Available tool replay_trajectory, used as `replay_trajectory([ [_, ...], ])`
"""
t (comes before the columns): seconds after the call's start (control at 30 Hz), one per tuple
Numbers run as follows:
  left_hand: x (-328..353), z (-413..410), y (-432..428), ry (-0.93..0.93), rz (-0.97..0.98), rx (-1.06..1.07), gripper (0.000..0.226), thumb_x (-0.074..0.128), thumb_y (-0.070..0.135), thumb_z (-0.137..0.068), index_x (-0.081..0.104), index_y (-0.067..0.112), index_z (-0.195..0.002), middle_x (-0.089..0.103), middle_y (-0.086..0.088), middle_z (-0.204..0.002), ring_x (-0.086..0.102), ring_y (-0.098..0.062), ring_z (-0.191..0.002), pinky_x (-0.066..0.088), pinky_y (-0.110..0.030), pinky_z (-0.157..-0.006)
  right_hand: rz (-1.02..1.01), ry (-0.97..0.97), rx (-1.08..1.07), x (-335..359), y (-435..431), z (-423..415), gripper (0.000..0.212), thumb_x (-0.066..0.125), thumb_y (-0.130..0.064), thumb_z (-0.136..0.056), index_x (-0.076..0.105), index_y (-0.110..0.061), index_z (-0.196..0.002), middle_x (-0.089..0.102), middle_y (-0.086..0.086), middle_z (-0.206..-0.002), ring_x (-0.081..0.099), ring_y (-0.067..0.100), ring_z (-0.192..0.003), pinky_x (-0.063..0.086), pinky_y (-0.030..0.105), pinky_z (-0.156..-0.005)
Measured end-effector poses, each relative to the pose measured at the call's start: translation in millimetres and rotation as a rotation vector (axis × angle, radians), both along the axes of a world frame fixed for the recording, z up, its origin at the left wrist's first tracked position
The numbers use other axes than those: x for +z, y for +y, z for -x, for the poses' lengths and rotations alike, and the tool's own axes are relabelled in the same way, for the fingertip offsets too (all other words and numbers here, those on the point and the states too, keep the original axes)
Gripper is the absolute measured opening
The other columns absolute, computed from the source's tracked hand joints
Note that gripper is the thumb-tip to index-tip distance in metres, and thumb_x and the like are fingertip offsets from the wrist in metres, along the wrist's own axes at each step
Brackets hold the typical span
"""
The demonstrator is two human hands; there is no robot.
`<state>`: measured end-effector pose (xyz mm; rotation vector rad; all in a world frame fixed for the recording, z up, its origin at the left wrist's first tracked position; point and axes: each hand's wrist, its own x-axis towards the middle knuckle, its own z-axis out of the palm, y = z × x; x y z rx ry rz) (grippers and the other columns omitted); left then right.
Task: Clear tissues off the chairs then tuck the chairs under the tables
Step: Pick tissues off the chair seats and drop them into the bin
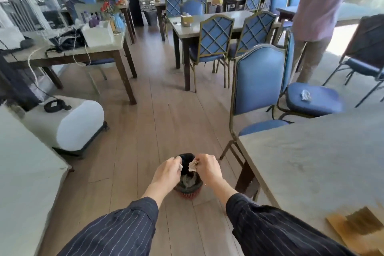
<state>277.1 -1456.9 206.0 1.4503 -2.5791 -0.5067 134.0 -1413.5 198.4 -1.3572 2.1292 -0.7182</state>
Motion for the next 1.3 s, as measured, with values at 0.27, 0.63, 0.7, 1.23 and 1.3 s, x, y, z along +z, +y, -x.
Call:
replay_trajectory([
  [0.27, -114.0, 50.1, -142.3, -0.043, -0.163, -0.004, 0.008, 0.048, 0.011, -0.088, 0.052, 0.015, -0.094, 0.065, -0.004, -0.093, 0.062, -0.025, -0.085, 0.046, -0.032, -0.066, -0.103, -0.038, -0.161, -109.4, -142.5, 27.1, 0.024, 0.041, -0.004, -0.084, 0.064, -0.012, -0.089, 0.068, 0.008, -0.089, 0.057, 0.027, -0.087, 0.052, 0.038, -0.071],
  [0.63, -318.2, 99.7, -269.2, -0.051, -0.377, 0.198, 0.008, 0.056, 0.018, -0.089, 0.051, 0.018, -0.095, 0.055, -0.006, -0.087, 0.054, -0.022, -0.077, 0.044, -0.028, -0.060, -0.309, -0.167, -0.319, -322.0, -256.3, 67.3, 0.022, 0.045, -0.010, -0.091, 0.063, -0.014, -0.105, 0.066, 0.005, -0.102, 0.054, 0.024, -0.099, 0.039, 0.027, -0.072],
  [0.7, -354.8, 100.4, -280.2, -0.075, -0.421, 0.179, 0.008, 0.055, 0.018, -0.089, 0.049, 0.019, -0.095, 0.056, -0.008, -0.086, 0.052, -0.021, -0.075, 0.037, -0.027, -0.058, -0.335, -0.201, -0.355, -353.8, -264.9, 67.2, 0.021, 0.046, -0.007, -0.090, 0.064, -0.012, -0.099, 0.068, 0.007, -0.097, 0.056, 0.025, -0.094, 0.039, 0.028, -0.069],
  [1.23, -348.7, 157.0, -351.8, -0.401, -0.682, -0.316, 0.053, 0.049, 0.011, -0.093, 0.030, 0.011, -0.142, 0.050, -0.013, -0.139, 0.050, -0.027, -0.126, 0.046, -0.035, -0.099, -0.558, -0.424, -0.735, -348.2, -287.0, 113.5, 0.035, 0.054, -0.008, -0.091, 0.055, -0.008, -0.126, 0.058, 0.011, -0.130, 0.053, 0.027, -0.121, 0.043, 0.035, -0.101],
  [1.3, -313.0, 204.0, -366.5, -0.372, -0.633, -0.431, 0.050, 0.046, 0.011, -0.094, 0.031, 0.012, -0.142, 0.052, -0.012, -0.136, 0.053, -0.027, -0.122, 0.048, -0.036, -0.094, -0.466, -0.399, -0.862, -313.7, -292.3, 144.5, 0.034, 0.054, -0.010, -0.091, 0.055, -0.009, -0.125, 0.058, 0.012, -0.128, 0.055, 0.027, -0.118, 0.046, 0.036, -0.100],
])
